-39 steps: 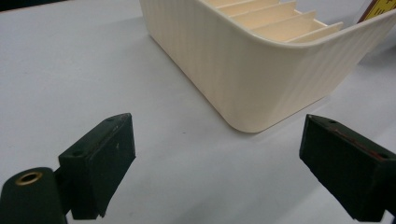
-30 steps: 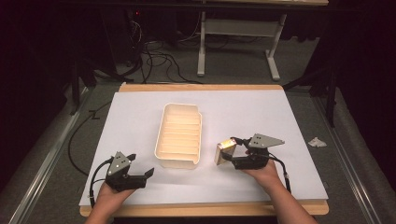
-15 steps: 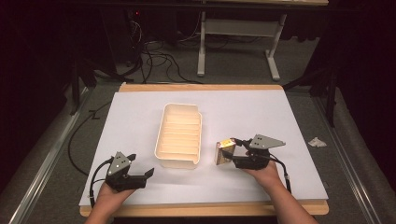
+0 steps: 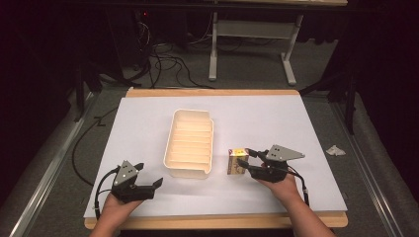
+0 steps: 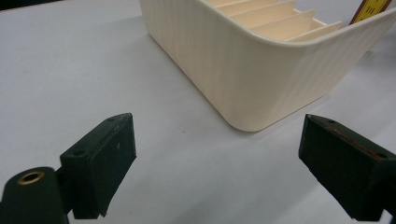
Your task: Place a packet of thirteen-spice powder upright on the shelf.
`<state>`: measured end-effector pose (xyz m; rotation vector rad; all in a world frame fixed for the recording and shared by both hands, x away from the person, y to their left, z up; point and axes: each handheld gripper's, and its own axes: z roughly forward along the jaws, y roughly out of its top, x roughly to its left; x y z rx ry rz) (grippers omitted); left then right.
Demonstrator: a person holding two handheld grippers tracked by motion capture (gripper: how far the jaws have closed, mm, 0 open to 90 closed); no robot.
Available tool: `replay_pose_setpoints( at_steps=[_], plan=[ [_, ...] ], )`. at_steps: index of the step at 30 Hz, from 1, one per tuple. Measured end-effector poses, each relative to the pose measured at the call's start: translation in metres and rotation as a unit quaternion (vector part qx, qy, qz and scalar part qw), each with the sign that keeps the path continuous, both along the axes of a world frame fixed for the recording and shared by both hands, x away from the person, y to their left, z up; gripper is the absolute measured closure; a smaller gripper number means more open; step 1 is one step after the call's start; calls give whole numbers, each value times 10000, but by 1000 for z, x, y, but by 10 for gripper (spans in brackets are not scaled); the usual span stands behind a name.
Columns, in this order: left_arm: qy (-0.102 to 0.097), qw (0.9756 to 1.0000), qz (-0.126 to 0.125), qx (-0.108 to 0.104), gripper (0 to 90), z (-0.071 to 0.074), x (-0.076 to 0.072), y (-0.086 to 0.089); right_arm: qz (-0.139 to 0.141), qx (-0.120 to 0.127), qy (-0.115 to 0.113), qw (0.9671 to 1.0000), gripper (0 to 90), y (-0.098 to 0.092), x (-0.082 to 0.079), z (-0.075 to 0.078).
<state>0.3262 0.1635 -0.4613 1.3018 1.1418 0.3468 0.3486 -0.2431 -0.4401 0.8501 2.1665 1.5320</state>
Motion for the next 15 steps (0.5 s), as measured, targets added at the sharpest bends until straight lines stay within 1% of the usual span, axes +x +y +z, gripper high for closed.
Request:
replay_pose_setpoints(
  at_steps=[3,5,6,7,12,13,15],
  plan=[
    [-8,10000,16,-1,118,0,0,1,9,-16,52,10000,520,0,-3,1],
    [-7,10000,22,-5,118,0,0,1,51,-16,41,10000,515,0,-5,1],
    [-7,10000,18,-5,118,0,0,1,55,-32,72,10000,495,1,-5,2],
    [-7,10000,18,-5,118,0,0,1,55,-32,72,10000,495,1,-5,2],
    [-4,10000,4,-2,118,0,0,1,88,-12,99,9999,389,2,0,2],
    [-3,10000,5,0,118,0,0,1,130,25,95,9999,371,2,3,3],
    [4,10000,9,-11,118,0,0,0,252,39,161,9995,351,4,7,3]
  ],
)
